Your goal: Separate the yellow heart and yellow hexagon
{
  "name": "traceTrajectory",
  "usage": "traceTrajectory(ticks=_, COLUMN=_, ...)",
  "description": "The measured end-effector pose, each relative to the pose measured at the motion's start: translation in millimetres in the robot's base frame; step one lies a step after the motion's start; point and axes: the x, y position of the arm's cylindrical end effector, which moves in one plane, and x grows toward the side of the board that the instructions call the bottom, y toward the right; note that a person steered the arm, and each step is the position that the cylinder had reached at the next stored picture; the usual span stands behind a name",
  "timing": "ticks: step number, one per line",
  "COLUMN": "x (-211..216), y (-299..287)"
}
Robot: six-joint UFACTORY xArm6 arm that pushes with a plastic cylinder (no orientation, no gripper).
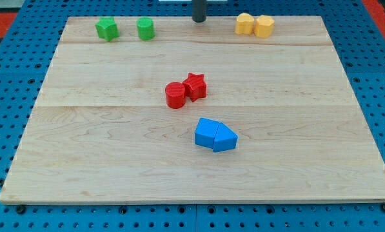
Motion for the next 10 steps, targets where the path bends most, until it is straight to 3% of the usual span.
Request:
traceTrajectory(ticks=1, x=-0.6, y=84.1)
traceTrajectory(ticks=5, x=4.7, y=148.6)
traceTrajectory(ticks=9, x=28.5, y=95.3)
traceTrajectory(ticks=10, x=51.9, y=71.4)
